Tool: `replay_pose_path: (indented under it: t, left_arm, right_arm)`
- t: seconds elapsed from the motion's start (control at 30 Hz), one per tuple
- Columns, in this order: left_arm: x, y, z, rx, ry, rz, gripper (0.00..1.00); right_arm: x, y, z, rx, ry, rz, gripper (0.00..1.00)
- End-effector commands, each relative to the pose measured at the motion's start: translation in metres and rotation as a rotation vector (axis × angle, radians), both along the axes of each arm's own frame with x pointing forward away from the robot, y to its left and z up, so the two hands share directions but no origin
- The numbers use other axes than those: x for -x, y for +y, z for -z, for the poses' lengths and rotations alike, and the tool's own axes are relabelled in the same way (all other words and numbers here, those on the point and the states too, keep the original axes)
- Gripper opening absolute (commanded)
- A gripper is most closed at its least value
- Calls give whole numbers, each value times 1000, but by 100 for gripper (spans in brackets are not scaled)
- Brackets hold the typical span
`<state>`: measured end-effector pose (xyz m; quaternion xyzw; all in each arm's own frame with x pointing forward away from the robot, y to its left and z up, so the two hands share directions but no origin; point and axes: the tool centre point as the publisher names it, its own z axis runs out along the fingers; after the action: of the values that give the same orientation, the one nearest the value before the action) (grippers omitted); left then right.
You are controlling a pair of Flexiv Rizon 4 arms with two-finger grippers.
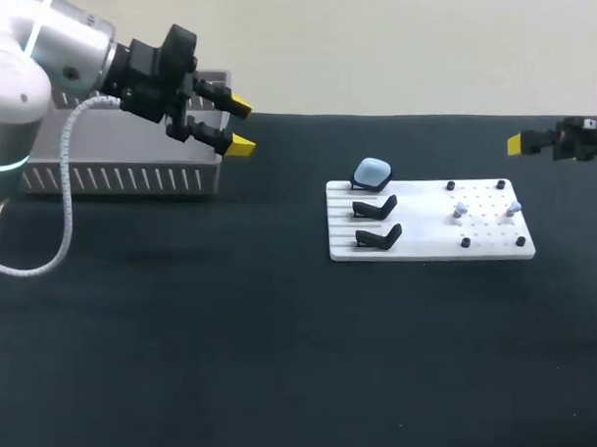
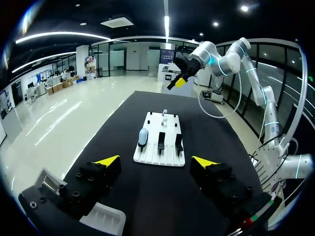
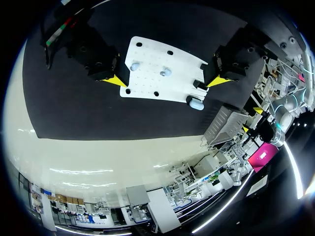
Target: Pick up each earbud case from the left stands, insert the matching earbuds, close the lid, and place the case in the box.
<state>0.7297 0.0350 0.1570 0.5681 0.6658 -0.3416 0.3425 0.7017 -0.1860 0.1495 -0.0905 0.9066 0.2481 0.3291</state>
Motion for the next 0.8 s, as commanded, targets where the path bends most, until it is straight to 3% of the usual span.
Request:
replay_pose_path:
  t: [0.03, 0.37, 0.8]
  left_arm:
    - [0, 0, 1, 2, -2, 1, 100]
    - [-14, -39, 5, 22, -109, 163, 100]
    - [-15, -70, 29, 44, -69, 201, 100]
  right_arm:
    - [0, 0, 0, 1, 0, 1, 100]
    - [0, 0, 0, 1, 0, 1, 100]
    - [0, 0, 0, 1, 0, 1, 100]
